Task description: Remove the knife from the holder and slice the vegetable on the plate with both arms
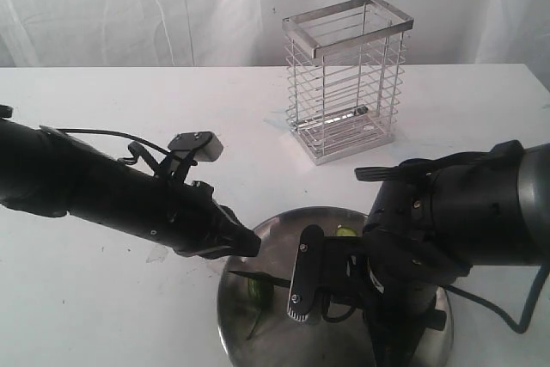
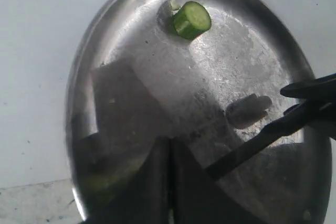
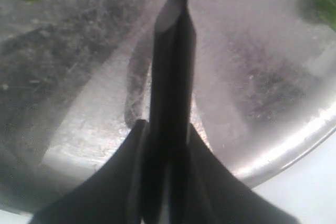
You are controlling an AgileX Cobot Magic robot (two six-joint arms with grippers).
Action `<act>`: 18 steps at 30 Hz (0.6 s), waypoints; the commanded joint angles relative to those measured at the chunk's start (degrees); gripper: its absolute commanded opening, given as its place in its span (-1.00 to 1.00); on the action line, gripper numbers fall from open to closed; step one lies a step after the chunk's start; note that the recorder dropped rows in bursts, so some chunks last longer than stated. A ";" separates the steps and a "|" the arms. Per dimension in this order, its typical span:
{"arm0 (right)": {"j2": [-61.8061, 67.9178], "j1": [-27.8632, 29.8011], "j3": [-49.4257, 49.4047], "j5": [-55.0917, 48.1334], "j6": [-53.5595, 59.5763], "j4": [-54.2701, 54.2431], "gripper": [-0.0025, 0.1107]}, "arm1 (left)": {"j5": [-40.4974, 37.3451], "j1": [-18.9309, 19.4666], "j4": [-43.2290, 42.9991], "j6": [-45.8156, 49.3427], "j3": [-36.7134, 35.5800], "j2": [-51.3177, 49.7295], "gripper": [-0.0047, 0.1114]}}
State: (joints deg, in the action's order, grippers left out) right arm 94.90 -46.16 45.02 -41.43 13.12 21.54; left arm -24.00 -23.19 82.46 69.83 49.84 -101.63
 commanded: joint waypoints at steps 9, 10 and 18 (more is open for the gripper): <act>-0.07 -0.06 0.28 0.39 0.54 -0.05 -0.96 | -5.96 0.22 0.95 0.91 0.11 -0.88 -0.92; -0.07 -0.06 0.28 0.39 0.54 -0.05 -0.96 | -5.96 0.22 0.95 0.91 0.11 -1.18 -0.92; -0.07 -0.06 0.28 0.39 0.54 -0.05 -0.96 | -7.47 0.22 0.69 0.91 0.11 -2.61 -0.92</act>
State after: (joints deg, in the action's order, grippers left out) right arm 94.90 -46.16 45.02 -41.20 13.12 21.54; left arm -29.89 -23.19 82.71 70.28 49.84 -104.15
